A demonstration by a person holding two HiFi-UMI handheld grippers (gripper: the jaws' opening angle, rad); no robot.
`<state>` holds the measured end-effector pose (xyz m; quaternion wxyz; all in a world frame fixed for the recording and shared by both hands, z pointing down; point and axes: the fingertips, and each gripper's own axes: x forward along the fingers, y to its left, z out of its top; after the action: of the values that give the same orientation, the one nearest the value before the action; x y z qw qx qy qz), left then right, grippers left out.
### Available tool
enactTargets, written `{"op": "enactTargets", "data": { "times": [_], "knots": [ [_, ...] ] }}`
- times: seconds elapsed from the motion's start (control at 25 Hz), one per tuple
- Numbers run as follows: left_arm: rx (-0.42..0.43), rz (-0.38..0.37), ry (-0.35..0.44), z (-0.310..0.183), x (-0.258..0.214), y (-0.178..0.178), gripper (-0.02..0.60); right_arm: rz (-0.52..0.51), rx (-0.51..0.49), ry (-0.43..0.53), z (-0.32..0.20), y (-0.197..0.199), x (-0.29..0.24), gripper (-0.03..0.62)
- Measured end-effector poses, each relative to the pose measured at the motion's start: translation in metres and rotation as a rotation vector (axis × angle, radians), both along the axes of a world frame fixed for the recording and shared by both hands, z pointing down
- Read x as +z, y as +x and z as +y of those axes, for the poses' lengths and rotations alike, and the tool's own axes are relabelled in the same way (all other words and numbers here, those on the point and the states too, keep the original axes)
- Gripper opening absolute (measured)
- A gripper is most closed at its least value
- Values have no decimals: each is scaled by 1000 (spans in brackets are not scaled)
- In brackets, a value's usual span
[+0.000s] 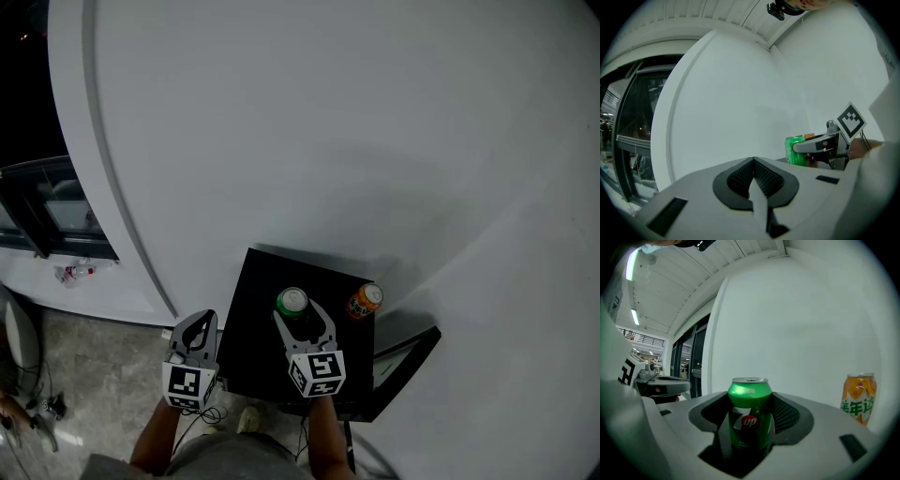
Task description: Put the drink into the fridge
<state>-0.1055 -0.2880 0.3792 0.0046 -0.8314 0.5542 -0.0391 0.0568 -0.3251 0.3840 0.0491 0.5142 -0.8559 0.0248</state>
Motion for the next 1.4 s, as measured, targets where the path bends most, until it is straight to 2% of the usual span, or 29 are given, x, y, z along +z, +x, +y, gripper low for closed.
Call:
{"op": "enactTargets", "data": {
  "times": [0.24,0.48,1.04,1.4],
  "knots": [
    [1,8,11,9,-9,-12,5,2,25,23,8,3,-17,298],
    [38,21,20,19,-14,-12,5,13,75,58,29,9,-37,298],
    [196,29,29,67,-15,-11,5,19,221,99,116,6,-61,298],
    [329,33,28,108,-17,-4,5,13,334,107,180,4,-63,298]
  ]
}}
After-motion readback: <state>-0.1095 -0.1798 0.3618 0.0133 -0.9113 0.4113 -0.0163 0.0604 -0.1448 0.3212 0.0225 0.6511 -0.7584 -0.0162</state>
